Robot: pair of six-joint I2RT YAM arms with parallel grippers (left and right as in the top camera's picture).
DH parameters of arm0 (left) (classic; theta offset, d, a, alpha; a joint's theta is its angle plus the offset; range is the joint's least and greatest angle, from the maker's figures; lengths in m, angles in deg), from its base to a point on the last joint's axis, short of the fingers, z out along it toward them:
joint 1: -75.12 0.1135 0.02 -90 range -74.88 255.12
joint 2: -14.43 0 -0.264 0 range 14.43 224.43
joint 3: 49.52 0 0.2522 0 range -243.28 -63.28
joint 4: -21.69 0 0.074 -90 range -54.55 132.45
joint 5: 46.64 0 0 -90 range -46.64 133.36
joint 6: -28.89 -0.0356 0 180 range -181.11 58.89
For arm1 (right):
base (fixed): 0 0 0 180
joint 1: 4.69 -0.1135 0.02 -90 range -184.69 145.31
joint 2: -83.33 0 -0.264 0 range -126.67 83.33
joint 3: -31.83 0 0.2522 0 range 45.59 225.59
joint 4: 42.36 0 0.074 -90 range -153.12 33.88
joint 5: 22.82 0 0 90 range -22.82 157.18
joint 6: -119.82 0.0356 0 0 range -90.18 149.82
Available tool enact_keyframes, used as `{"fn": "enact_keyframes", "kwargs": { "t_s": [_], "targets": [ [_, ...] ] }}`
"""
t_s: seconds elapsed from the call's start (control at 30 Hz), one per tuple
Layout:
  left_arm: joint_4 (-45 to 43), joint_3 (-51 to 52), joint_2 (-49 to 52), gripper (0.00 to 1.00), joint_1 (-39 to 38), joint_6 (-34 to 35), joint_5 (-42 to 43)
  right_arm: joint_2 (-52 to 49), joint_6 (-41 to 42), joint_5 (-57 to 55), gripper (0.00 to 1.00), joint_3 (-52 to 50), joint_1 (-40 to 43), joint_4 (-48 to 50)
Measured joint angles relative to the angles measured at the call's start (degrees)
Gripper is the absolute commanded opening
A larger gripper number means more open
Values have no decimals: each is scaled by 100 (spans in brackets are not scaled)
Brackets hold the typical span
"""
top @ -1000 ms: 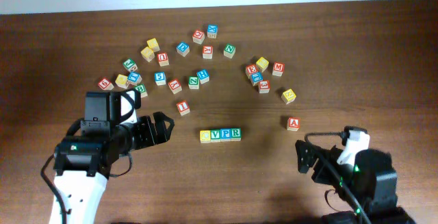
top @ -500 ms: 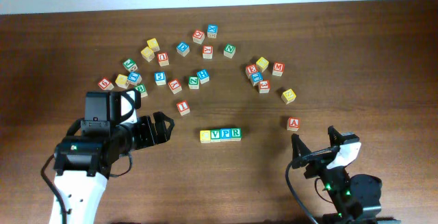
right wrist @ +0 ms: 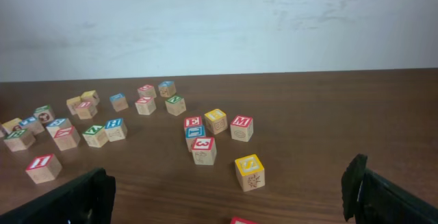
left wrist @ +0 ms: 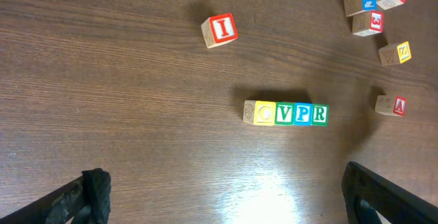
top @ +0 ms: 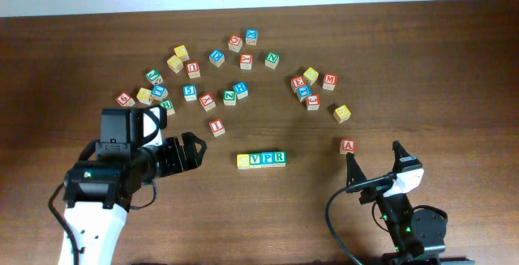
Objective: Spell out CVPR
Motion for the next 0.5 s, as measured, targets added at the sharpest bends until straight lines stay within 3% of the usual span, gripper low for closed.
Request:
{"fn": "enact_keyframes", "kwargs": {
  "t_s": [0.5],
  "targets": [
    [0, 0, 0, 99, 0, 0, 0, 0, -35, -66, 98, 0, 0, -13]
  ]
}}
